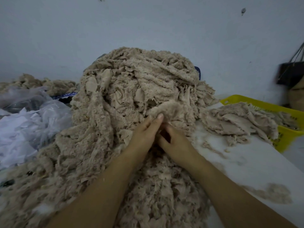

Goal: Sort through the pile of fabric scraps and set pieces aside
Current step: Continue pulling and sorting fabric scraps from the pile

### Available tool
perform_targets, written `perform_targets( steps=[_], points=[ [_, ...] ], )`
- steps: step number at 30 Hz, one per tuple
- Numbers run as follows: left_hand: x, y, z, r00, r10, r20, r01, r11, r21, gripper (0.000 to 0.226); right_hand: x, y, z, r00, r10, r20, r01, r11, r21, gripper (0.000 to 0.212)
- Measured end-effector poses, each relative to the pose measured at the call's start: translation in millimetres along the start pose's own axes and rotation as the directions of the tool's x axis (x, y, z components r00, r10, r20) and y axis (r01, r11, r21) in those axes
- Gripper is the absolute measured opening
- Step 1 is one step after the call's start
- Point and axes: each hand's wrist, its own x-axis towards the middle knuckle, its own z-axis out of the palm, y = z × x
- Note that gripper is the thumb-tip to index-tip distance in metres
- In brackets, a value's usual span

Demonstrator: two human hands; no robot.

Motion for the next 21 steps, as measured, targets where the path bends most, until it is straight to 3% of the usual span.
perform_targets(
  steps=[2, 4, 6, 9, 12, 14, 16, 18, 19, 21],
  points=[
    [-3, 2, 4, 0.992, 0.101, 0.077, -0.109, 0.988, 0.106, 0.024, -1, -1, -3, 0.999, 0.051, -0.018, -0.049, 0.995, 0.091, 0.012],
    [-5, 3, 6, 0.968, 0.163, 0.19, -0.206, 0.95, 0.234, 0.022, -3, -1, -5, 0.995, 0.093, -0.024, -0.082, 0.953, 0.292, 0.019],
    [-6, 7, 8, 0.946, 0.203, 0.254, -0.275, 0.915, 0.295, 0.021, -2, 0, -7, 0.987, 0.155, 0.032, -0.149, 0.846, 0.512, 0.019],
    [-9, 11, 5, 0.947, 0.219, 0.233, -0.282, 0.915, 0.289, 0.021, -1, -2, -15, 0.977, 0.186, 0.1, -0.197, 0.634, 0.748, 0.032],
    [-9, 9, 2, 0.95, 0.203, 0.238, -0.274, 0.906, 0.323, 0.022, -1, -6, -18, 0.969, 0.239, 0.059, -0.2, 0.628, 0.753, 0.037],
    [-8, 6, 2, 0.954, 0.216, 0.208, -0.273, 0.912, 0.306, 0.031, 1, -5, -17, 0.945, 0.328, -0.005, -0.217, 0.636, 0.74, 0.027],
    [-6, 7, 1, 0.972, 0.22, 0.079, -0.232, 0.948, 0.216, 0.043, 4, -2, -19, 0.901, 0.43, -0.052, -0.229, 0.574, 0.786, 0.023],
    [-2, 8, -3, 0.977, 0.199, -0.07, -0.189, 0.974, 0.127, 0.039, 6, -1, -22, 0.887, 0.459, -0.056, -0.222, 0.529, 0.819, 0.022],
    [-1, 9, -5, 0.981, 0.178, -0.076, -0.169, 0.979, 0.115, 0.036, 6, -1, -22, 0.894, 0.445, -0.053, -0.218, 0.535, 0.816, 0.023],
    [0, 6, -7, 0.994, 0.104, 0.04, -0.109, 0.978, 0.177, 0.043, 6, -1, -19, 0.912, 0.408, -0.046, -0.222, 0.585, 0.78, 0.025]
  ],
)
